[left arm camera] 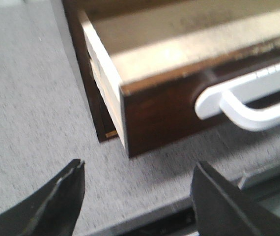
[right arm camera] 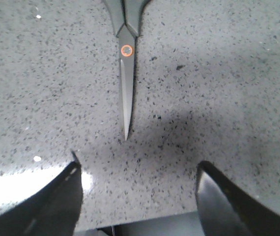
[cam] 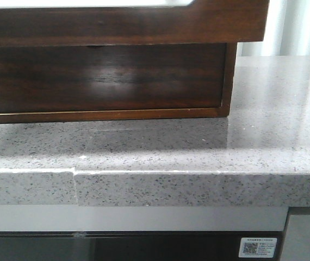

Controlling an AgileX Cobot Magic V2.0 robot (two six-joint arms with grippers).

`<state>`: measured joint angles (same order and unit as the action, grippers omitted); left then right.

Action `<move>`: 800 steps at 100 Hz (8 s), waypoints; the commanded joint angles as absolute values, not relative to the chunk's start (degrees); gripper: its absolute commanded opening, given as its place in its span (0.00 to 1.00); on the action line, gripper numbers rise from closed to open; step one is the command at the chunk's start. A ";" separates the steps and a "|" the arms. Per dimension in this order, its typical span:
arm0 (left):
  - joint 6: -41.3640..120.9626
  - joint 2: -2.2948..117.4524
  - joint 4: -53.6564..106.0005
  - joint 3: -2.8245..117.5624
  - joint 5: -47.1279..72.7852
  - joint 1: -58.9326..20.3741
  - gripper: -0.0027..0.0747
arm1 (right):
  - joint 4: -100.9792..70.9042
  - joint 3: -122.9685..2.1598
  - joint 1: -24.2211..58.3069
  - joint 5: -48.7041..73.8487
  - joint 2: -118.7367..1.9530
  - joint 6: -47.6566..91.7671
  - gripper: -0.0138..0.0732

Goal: Put scissors in drawer with both arms

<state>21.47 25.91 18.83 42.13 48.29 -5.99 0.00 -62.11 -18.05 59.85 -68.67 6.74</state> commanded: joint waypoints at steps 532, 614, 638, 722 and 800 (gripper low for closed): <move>21.46 30.51 20.53 44.09 37.64 -16.29 0.60 | 8.99 -99.40 41.18 63.27 -83.04 40.08 0.42; 20.65 30.51 17.79 44.09 37.40 -16.29 0.60 | 0.00 -49.50 7.57 46.31 -36.95 -1.37 0.42; 19.55 30.51 18.05 44.09 36.68 -16.29 0.60 | -1.57 -42.33 7.57 44.35 -31.63 -1.37 0.42; 14.83 30.51 18.96 44.09 36.77 -16.29 0.01 | -1.29 -42.33 7.57 45.20 -31.63 -1.37 0.08; 15.37 -1.54 11.94 5.45 10.77 -4.14 0.01 | -1.29 -42.33 7.57 45.20 -31.63 -1.37 0.08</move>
<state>15.61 1.77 11.16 9.58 19.33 -5.67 -1.31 -40.95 7.84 48.56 -31.40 -1.30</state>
